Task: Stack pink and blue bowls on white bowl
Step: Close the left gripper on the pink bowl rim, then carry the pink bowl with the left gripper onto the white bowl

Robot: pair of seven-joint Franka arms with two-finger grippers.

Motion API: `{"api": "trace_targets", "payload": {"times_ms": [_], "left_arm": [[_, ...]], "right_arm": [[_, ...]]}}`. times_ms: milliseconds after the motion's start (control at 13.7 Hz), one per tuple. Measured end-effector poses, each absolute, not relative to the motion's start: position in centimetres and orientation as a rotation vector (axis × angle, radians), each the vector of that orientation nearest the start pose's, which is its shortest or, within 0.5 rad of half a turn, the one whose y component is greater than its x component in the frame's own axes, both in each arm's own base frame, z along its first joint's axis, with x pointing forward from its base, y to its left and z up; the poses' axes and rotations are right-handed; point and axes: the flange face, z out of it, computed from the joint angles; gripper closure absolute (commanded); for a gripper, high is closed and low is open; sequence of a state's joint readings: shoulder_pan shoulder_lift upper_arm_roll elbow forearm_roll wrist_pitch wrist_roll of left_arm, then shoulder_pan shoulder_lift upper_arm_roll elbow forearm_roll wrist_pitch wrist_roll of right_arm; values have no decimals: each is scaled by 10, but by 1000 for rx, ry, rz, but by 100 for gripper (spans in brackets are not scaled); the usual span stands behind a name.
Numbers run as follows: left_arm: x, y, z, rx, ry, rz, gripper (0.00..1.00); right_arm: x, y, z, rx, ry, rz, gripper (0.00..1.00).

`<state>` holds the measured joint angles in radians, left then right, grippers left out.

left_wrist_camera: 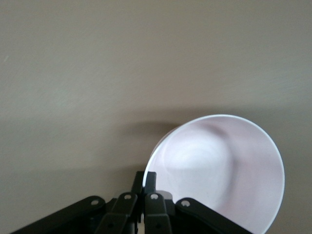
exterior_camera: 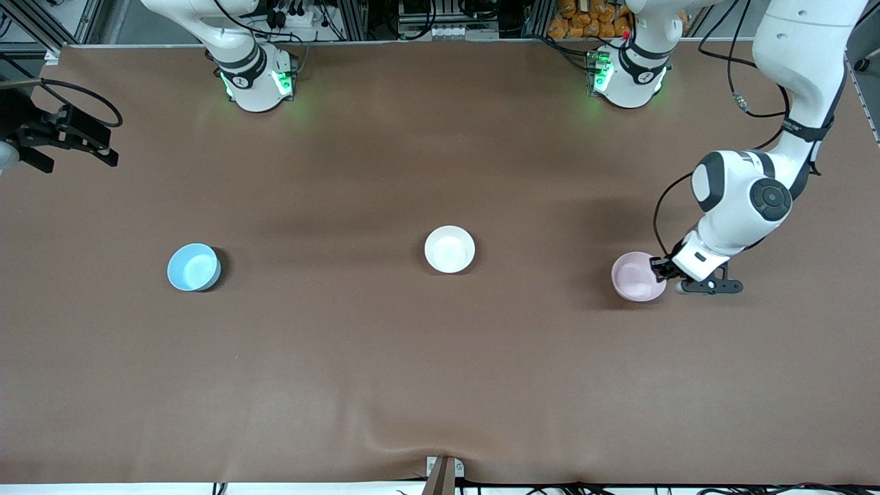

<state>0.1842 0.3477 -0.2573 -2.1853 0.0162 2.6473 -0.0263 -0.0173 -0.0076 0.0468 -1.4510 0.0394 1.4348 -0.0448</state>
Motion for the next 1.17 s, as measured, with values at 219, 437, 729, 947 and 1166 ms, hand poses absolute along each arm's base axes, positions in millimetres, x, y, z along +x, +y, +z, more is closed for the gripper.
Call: {"api": "trace_targets", "payload": {"times_ms": [219, 437, 729, 947, 1166], "left_arm": [[581, -116, 290, -3259, 119, -210, 100], [580, -201, 326, -3291, 227, -187, 100], [555, -314, 337, -3321, 327, -122, 100], [543, -374, 314, -3365, 257, -35, 100], [536, -411, 281, -3383, 264, 55, 100]], "right_arm": [[537, 20, 673, -3100, -122, 13, 0], [537, 20, 673, -3100, -121, 13, 0], [537, 20, 673, -3100, -120, 13, 0], [537, 20, 673, -3100, -120, 13, 0], [537, 19, 673, -3100, -119, 13, 0]]}}
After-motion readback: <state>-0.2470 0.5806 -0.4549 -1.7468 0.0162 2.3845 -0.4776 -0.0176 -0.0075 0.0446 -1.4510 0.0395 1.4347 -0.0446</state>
